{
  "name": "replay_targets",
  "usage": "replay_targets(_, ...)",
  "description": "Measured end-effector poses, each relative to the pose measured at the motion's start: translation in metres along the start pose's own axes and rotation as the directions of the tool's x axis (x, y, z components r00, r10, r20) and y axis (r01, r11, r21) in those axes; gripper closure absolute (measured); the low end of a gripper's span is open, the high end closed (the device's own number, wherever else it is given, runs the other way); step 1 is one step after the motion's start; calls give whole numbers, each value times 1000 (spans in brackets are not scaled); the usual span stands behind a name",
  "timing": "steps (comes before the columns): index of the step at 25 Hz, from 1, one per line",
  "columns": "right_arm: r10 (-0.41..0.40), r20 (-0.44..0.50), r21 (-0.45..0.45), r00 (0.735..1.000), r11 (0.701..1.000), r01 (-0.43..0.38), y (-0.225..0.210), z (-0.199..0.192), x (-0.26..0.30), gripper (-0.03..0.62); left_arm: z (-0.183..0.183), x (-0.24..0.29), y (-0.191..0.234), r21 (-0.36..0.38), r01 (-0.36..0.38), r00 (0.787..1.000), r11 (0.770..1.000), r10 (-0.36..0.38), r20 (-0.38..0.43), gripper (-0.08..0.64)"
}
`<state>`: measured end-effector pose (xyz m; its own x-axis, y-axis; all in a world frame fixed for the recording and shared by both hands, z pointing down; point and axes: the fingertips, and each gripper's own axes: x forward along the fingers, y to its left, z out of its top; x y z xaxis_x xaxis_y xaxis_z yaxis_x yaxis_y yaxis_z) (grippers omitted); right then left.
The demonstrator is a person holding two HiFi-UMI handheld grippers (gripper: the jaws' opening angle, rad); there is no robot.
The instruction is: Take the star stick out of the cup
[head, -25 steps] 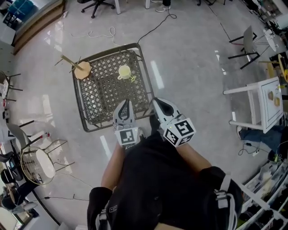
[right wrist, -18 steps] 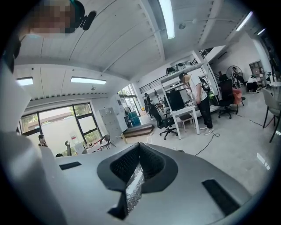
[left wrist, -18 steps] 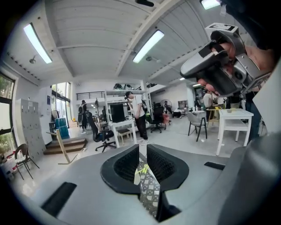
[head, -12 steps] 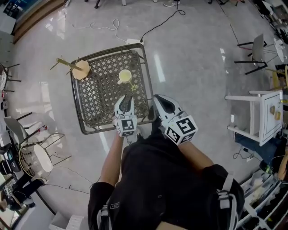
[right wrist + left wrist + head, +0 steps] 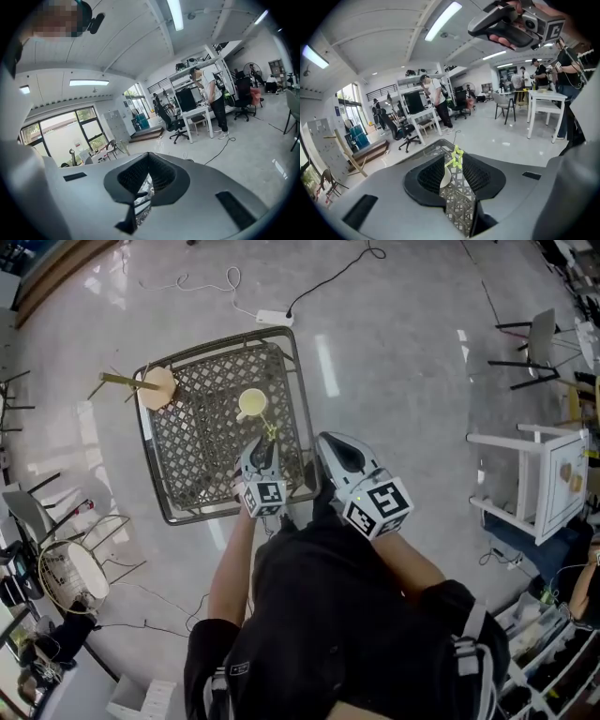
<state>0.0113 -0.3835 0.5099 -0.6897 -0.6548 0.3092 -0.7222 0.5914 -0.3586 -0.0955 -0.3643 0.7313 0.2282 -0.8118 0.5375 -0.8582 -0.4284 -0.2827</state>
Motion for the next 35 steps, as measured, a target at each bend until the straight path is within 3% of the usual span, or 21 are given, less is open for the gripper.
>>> replay_targets(5, -8, -4, 10, 1000, 1000, 8, -11, -2, 3, 583, -13, 18, -11, 39, 23, 998, 999, -21, -54, 433)
replay_targets(16, -36, -2, 26, 999, 999, 36, -28, -3, -1, 583, -9, 28, -3, 64, -50, 996, 997, 54, -71, 509)
replay_targets(25, -27, 13, 7, 1000, 1000, 27, -19, 0, -4, 583, 2, 10, 21, -47, -114, 993, 992, 112, -42, 532)
replay_targets(35, -24, 70, -44, 997, 999, 27, 42, -2, -38, 583, 31, -89, 50, -210, -140, 985, 968, 157, 70, 534)
